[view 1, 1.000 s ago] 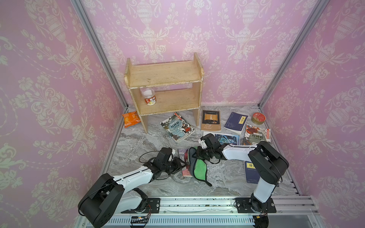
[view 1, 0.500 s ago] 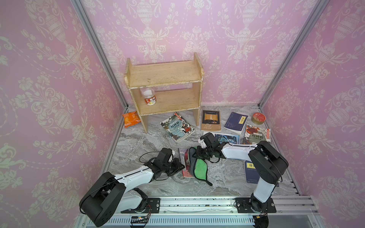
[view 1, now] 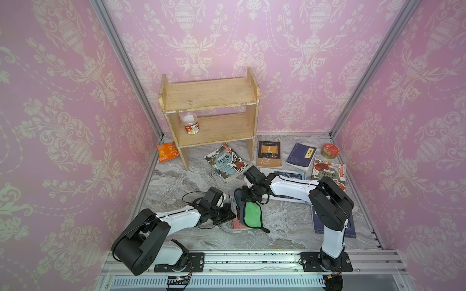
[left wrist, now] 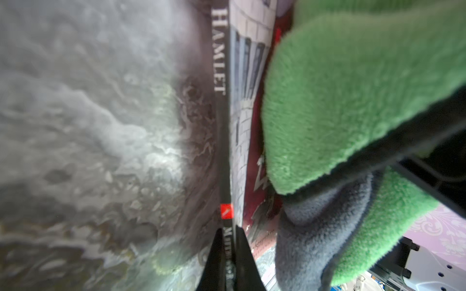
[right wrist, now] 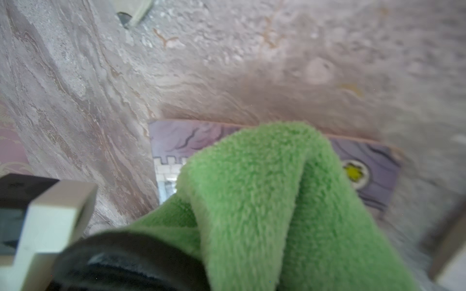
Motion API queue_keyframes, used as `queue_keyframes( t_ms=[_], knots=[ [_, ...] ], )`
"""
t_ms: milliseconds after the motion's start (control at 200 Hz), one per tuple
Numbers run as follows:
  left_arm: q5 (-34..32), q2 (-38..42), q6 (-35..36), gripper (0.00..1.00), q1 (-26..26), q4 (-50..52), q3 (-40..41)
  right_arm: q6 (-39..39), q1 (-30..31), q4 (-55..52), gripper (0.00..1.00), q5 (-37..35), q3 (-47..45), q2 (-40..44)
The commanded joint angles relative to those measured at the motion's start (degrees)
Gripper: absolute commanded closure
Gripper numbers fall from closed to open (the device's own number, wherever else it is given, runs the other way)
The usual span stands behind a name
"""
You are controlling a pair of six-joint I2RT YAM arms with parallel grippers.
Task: Wipe the cover of the book
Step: Wipe the dirt from the cover of the book.
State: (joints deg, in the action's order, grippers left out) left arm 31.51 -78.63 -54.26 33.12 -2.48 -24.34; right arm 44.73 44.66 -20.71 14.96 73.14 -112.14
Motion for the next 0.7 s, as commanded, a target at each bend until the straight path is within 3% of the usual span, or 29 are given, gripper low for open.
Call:
queue_keyframes(
  t_ms=[0,125,310,410,550,696],
  knots=[
    [2.89,-1.96,3.68,1.00,0.63,1.16,-0.86,-0.88,4.17,-6.18,1.00,-1.70,3.74,-7.83],
    [0.59,-1.66,4.06,1.00,0.54,2.22,-0.99,0.89,5.08,-4.81,1.00,-0.97,4.59,-9.20],
    [-0.50,-1.35,2.66,1.00,-0.03,0.69,1.03,1.29,-2.42,-1.77,1.00,-3.19,-11.61,-2.73],
    [-0.09,-1.70,2.73,1.00,-0.25,0.06,1.14,0.39,-5.53,-2.31,1.00,-5.12,-15.81,0.15],
    [0.69,-2.44,3.41,1.00,-0.33,-0.79,0.59,0.99,-2.17,-2.33,1.00,-4.65,-12.24,-1.58],
    [1.45,-2.67,3.52,1.00,-0.34,-1.24,0.06,3.47,4.11,-1.59,1.00,-1.48,-0.70,-8.40]
  ],
)
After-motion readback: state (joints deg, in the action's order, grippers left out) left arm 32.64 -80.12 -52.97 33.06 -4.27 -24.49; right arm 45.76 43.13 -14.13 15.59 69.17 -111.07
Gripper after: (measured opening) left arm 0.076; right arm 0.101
